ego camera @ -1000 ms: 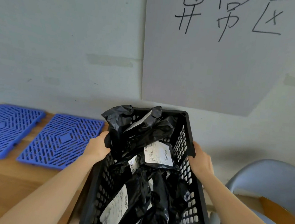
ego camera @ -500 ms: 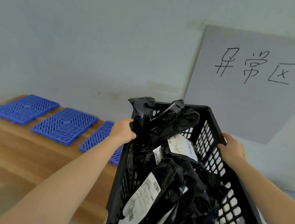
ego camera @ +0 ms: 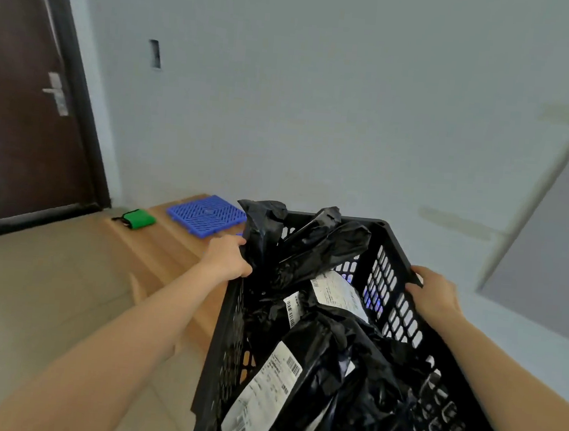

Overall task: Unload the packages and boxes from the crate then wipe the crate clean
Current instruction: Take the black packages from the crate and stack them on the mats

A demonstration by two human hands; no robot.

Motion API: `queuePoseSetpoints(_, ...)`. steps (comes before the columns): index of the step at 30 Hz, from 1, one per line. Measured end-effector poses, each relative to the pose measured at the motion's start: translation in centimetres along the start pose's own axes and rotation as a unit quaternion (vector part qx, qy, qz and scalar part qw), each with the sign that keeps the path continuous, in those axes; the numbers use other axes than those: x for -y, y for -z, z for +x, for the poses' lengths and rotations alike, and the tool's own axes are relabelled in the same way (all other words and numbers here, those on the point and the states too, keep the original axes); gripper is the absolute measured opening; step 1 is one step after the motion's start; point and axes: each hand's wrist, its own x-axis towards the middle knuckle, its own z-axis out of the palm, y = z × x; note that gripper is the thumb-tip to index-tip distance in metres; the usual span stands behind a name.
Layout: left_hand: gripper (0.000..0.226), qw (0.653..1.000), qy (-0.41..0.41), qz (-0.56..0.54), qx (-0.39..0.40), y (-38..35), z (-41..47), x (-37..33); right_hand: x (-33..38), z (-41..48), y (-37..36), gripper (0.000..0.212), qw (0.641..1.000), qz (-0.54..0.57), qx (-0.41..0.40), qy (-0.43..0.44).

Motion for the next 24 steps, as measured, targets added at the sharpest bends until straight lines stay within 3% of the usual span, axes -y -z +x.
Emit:
queuePoseSetpoints(12, 0.076, 0.974, 0.195, 0.016, -0.111, 7.4, 3.8, 12.5, 16.0, 12.5, -16.4, 0.035, 0.972, 0.043, 0.149, 0.178)
queuePoseSetpoints(24, 0.081, 0.922, 0.340, -0.035, -0.182, 5.9, 9.8, 17.6, 25.1, 22.6, -28.6, 0.040, 0.918, -0.010, 0.214, 0.333)
